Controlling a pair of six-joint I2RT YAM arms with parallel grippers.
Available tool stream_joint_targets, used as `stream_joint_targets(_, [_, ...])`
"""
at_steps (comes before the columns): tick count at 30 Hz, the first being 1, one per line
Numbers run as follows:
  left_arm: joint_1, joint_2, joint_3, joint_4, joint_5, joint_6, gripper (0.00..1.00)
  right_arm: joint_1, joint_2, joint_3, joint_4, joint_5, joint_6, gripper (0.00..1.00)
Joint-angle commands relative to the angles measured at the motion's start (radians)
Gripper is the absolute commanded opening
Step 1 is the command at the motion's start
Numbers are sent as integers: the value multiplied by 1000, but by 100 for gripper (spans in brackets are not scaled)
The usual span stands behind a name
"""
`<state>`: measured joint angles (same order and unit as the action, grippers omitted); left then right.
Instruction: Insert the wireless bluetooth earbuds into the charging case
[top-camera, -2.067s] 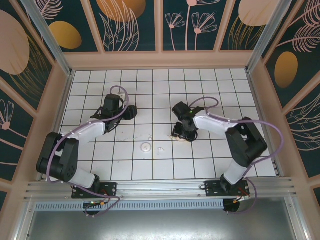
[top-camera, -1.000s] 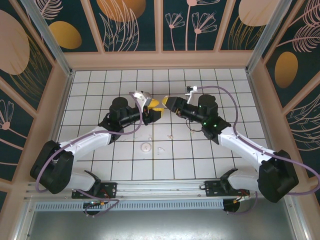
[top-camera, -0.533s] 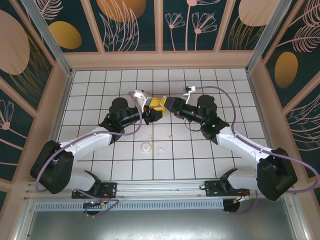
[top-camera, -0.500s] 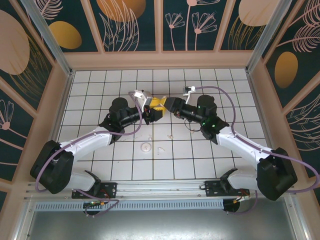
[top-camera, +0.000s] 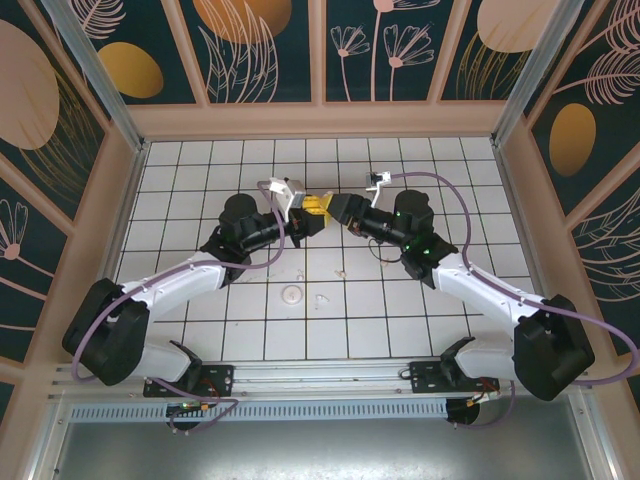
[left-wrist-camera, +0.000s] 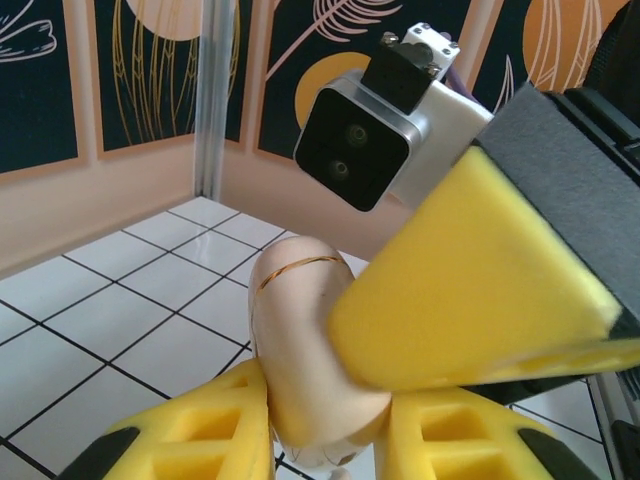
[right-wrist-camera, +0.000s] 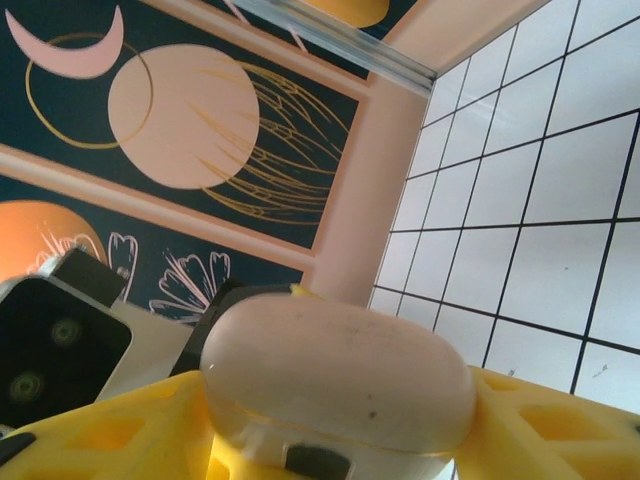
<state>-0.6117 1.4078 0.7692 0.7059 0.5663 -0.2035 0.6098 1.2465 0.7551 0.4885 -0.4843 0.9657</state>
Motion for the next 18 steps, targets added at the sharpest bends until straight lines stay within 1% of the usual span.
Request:
stream_joint_targets(1, [-4, 43, 39, 17, 19, -39, 19, 1, -32, -11, 9, -4, -61, 70])
stream_joint_targets(2, [-4, 56, 44, 19, 32, -48, 19, -6, -40, -11, -2, -2, -74, 74])
stream_joint_targets(4, [-4, 72, 49, 35, 48, -66, 17, -18, -69, -17, -21, 6, -109, 79])
stream_joint_targets(7, [-3, 86, 57, 53, 73, -87, 17, -53, -136, -36, -45, 28, -184, 83])
stream_joint_targets(9, [-3, 92, 64, 62, 98, -99, 16, -57, -187, -53, -54, 49, -269, 81])
stream_joint_targets(10, [-2, 94, 67, 68, 116, -108, 16, -95, -211, -62, -48, 48, -323, 75])
stream_joint_targets(12, [-2, 99, 77, 81, 153, -124, 16, -130, -254, -78, -26, -5, -459, 69])
stream_joint_targets(14, [-2, 103, 81, 121, 193, -155, 16, -181, -279, -81, -27, -90, -592, 63])
stream_joint_targets(18, [-1, 115, 91, 191, 272, -212, 16, -273, -270, -36, -80, -314, -789, 60])
